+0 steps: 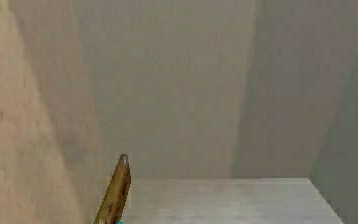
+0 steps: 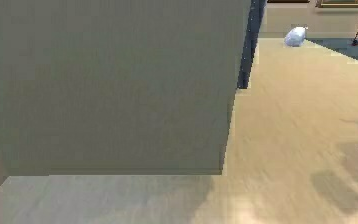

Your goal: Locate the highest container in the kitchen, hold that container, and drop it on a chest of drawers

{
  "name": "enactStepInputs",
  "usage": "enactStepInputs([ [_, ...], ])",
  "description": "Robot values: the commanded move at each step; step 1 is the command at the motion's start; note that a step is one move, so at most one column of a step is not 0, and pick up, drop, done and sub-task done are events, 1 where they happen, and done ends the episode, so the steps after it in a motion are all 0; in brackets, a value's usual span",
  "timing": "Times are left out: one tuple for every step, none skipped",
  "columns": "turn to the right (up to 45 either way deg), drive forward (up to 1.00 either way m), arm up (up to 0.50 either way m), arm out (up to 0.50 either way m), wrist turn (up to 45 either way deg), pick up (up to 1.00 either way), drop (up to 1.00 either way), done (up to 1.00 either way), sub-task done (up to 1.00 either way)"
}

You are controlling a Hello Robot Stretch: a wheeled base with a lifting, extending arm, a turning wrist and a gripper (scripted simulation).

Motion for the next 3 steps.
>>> enactStepInputs([
  [45.0, 0.00, 0.00, 0.00, 0.0, 0.00, 0.00, 0.00, 0.00],
  [45.0, 0.00, 0.00, 0.00, 0.0, 0.00, 0.00, 0.00, 0.00],
  [45.0, 0.00, 0.00, 0.00, 0.0, 0.00, 0.00, 0.00, 0.00],
])
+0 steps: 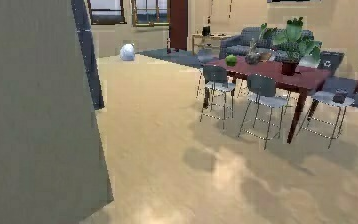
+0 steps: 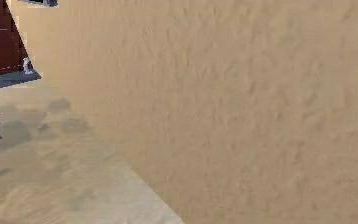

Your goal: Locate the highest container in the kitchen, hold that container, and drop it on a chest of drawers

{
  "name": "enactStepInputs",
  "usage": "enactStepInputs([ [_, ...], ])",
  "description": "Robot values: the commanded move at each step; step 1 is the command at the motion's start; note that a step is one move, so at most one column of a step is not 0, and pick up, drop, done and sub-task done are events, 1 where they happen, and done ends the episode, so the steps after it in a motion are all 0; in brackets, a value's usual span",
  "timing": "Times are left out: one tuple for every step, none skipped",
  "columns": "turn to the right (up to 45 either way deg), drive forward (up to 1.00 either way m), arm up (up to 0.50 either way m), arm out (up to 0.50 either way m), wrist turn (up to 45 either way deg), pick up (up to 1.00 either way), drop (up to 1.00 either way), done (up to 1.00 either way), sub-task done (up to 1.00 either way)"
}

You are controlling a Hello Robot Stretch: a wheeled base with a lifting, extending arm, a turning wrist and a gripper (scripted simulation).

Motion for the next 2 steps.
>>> enactStepInputs([
  [0.0, 1.00, 0.00, 0.00, 0.0, 0.00, 0.00, 0.00, 0.00],
  [0.0, 0.45, 0.00, 0.00, 0.0, 0.00, 0.00, 0.00, 0.00],
])
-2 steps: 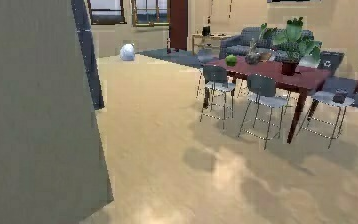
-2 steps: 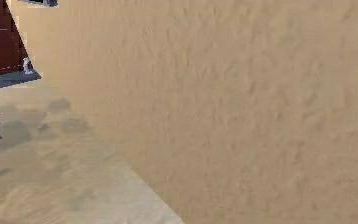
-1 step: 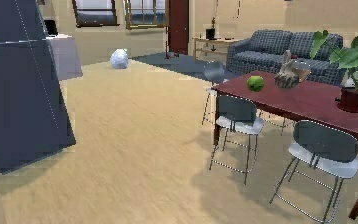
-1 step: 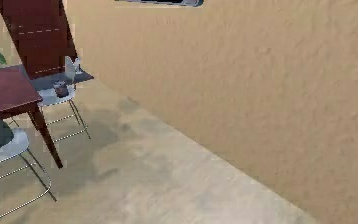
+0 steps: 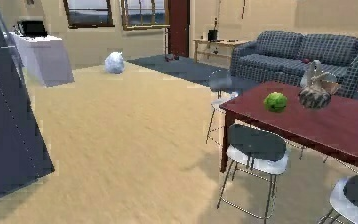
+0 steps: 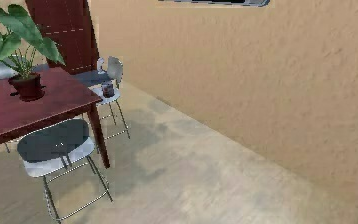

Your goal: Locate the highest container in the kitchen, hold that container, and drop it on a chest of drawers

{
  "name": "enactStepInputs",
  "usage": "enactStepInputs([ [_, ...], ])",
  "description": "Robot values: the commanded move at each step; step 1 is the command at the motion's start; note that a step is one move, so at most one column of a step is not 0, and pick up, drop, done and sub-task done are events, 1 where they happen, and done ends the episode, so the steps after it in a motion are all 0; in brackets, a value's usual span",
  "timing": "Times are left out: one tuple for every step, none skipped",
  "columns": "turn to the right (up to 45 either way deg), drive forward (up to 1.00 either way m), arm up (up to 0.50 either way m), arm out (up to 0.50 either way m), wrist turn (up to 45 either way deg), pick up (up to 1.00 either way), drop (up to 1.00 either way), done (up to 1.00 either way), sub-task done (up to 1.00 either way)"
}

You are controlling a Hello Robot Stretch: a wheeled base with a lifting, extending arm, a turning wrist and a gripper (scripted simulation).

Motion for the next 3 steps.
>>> enactStepInputs([
  [-18.0, 0.00, 0.00, 0.00, 0.0, 0.00, 0.00, 0.00, 0.00],
  [-3.0, 0.00, 0.00, 0.00, 0.0, 0.00, 0.00, 0.00, 0.00],
  [0.0, 1.00, 0.00, 0.00, 0.0, 0.00, 0.00, 0.00, 0.00],
])
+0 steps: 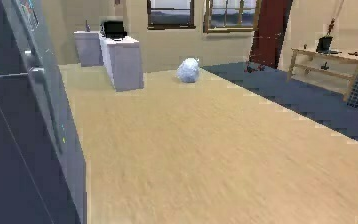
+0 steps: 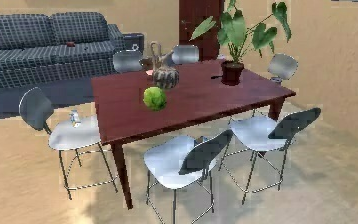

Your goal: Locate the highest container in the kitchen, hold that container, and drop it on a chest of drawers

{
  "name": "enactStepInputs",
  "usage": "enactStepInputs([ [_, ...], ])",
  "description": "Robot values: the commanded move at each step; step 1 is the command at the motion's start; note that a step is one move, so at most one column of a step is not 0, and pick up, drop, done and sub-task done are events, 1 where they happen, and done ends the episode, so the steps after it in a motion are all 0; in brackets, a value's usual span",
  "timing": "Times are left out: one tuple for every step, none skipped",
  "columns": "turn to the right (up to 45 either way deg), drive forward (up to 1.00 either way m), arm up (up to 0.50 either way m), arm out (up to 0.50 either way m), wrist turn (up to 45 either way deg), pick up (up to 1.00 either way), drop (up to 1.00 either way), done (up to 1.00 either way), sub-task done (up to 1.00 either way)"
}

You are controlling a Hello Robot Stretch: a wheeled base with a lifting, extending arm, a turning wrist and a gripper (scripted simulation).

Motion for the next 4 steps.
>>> enactStepInputs([
  [0.0, 0.95, 0.00, 0.00, 0.0, 0.00, 0.00, 0.00, 0.00],
  [-27.0, 0.00, 0.00, 0.00, 0.0, 0.00, 0.00, 0.00, 0.00],
  [0.0, 1.00, 0.00, 0.00, 0.0, 0.00, 0.00, 0.00, 0.00],
  [3.0, 0.00, 0.00, 0.00, 0.0, 0.00, 0.00, 0.00, 0.00],
])
